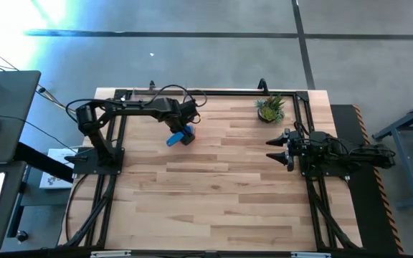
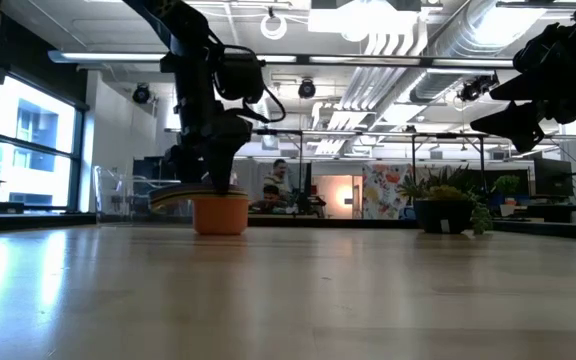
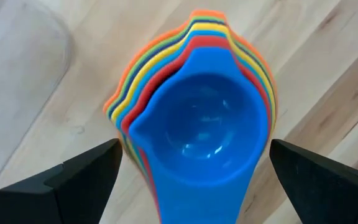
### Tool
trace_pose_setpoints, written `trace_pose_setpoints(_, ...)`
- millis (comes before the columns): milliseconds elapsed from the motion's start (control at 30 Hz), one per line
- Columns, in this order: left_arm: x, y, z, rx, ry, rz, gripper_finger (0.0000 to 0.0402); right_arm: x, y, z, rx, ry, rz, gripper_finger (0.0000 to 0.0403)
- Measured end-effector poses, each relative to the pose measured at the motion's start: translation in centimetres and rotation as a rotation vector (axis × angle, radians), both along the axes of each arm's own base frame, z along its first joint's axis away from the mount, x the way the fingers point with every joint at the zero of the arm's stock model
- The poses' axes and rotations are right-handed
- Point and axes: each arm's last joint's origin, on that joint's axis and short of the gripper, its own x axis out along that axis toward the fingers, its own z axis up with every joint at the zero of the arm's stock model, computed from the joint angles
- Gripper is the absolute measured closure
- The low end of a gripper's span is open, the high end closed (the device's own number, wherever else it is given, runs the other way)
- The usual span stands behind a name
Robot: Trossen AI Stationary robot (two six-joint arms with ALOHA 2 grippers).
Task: Nest measuring cups in basket
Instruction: Put the stacked colored measuring cups into the transparent bin
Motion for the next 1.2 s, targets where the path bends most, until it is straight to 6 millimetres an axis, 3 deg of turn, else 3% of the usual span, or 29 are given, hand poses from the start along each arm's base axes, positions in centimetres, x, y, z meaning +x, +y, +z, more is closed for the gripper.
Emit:
trace_pose_setpoints(633,0.3,0.1,-1.3,0.002,0.047,-0.039,0.0011,0.0,0.0,0.0,0.0,0.0,0.0,0.0119)
trace_pose_setpoints(1200,0.2,0.1,-1.3,0.002,0.055,-0.036,0.0127,0.0,0.0,0.0,0.0,0.0,0.0,0.0119)
